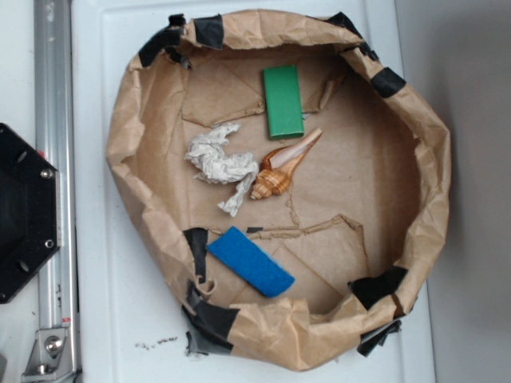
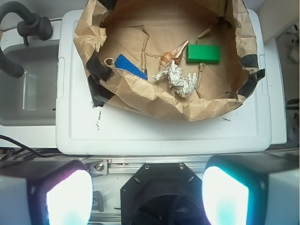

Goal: Grab the blue sponge.

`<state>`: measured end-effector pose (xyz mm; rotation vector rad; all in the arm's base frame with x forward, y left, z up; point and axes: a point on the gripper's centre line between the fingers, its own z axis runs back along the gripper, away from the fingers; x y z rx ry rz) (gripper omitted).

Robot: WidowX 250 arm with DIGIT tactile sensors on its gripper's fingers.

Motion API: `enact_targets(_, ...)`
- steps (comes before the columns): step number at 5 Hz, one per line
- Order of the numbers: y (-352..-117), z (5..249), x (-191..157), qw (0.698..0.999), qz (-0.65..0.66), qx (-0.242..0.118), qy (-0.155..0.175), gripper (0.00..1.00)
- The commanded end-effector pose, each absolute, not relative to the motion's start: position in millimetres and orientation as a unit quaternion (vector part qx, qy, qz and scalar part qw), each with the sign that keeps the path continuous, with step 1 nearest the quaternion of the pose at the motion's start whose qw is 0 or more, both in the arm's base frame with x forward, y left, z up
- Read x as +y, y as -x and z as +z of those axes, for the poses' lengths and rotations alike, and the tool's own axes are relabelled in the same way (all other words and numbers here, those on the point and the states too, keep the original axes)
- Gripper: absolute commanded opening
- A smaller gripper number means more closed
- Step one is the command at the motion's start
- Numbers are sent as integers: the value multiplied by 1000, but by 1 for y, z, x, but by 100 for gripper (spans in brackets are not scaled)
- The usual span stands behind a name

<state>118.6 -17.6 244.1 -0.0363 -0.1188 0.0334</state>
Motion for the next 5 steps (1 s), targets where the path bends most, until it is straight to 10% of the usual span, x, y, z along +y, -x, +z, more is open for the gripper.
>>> enact_targets(1,-119,244,-18,998,17,-59,18,100)
enact_targets(4,-261,136,-11,984,-172,6,43,100)
enact_targets(5,-258,101,-14,976,-211,32,39,100)
